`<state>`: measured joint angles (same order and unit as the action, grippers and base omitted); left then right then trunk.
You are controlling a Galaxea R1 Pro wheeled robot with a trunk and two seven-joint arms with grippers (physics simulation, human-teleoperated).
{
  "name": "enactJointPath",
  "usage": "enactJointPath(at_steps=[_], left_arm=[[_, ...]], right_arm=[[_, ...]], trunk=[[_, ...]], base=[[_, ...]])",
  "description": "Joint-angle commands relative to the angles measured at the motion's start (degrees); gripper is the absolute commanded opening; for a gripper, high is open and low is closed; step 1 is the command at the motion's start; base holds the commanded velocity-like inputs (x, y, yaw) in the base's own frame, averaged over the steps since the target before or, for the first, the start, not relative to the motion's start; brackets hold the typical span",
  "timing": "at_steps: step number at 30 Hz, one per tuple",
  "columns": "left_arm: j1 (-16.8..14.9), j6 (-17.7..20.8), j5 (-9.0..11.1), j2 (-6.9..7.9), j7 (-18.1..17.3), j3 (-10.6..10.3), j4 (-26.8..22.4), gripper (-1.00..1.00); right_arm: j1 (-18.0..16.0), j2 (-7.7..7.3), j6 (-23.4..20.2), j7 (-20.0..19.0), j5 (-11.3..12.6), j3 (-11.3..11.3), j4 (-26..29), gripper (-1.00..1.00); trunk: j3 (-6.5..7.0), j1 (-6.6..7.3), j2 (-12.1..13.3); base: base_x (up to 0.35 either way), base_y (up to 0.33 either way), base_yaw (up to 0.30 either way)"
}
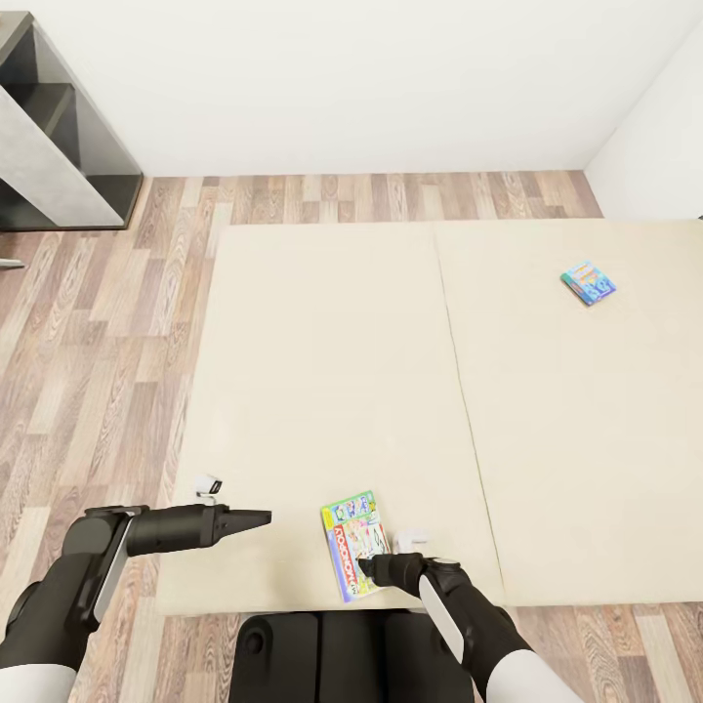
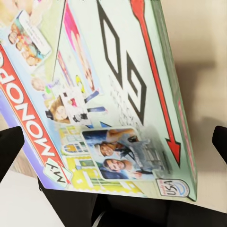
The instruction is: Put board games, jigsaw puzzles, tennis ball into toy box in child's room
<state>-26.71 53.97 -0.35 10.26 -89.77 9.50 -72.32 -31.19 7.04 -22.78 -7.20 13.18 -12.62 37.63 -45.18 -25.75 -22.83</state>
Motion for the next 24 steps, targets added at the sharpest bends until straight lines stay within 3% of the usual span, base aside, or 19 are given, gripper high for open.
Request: enactJointPath(at_steps=[1,24], left_arm=[[0.0,0.6,0.0,0.02,-0.2,0.0,0.0,1.00],[0.0,0.6,0.0,0.08,-0.2,0.0,0.0,1.00]], right_arm=[[0.0,-0.01,-0.3,0.0,0.2,0.0,0.1,1.00],[0.0,0.00,-0.3,0.0,0.3,0.0,0.1,1.00]], trunk=[[-0.06,-0.03,-0.1],[-0.31,-0.03,-0.1]], base=[[0.000,0.000,0.000],[0.000,0.000,0.000]])
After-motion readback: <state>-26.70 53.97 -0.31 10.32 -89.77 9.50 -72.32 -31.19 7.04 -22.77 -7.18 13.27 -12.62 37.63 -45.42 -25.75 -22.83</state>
